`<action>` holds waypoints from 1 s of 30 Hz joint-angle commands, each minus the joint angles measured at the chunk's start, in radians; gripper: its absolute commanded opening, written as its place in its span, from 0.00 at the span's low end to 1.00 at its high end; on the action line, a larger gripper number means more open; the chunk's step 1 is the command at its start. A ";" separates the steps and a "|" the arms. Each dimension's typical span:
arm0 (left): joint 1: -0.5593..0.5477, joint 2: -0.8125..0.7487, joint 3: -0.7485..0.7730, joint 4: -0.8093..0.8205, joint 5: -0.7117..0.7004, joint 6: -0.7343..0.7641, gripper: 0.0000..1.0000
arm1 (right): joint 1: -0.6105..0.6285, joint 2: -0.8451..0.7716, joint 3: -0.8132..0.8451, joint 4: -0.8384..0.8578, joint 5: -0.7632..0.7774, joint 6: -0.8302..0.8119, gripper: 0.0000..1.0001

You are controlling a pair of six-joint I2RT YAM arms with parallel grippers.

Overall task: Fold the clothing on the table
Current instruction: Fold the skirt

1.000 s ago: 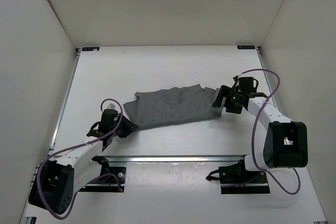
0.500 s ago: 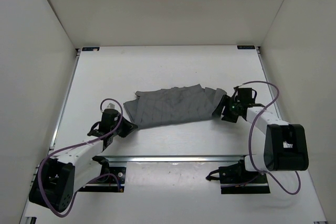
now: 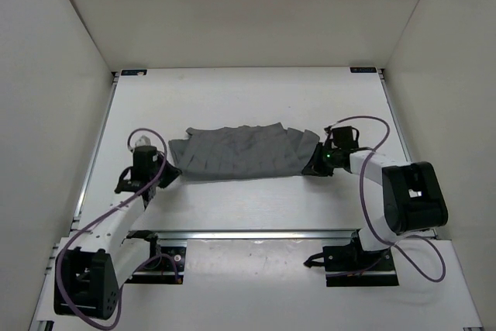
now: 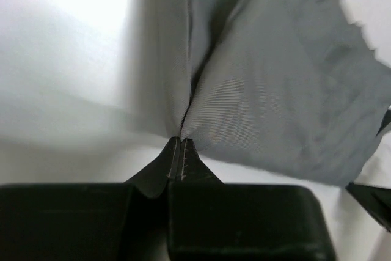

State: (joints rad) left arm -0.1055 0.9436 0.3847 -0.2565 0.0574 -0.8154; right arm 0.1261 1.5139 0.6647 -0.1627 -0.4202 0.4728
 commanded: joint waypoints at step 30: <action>-0.687 0.828 0.924 -0.049 0.145 0.434 0.00 | 0.107 0.118 0.015 0.275 -0.120 0.133 0.00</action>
State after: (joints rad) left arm -0.7734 1.8236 1.3399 -0.3889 0.1238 -0.3225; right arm 0.2455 1.6192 0.6849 0.0299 -0.5110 0.5854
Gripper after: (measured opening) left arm 0.022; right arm 0.008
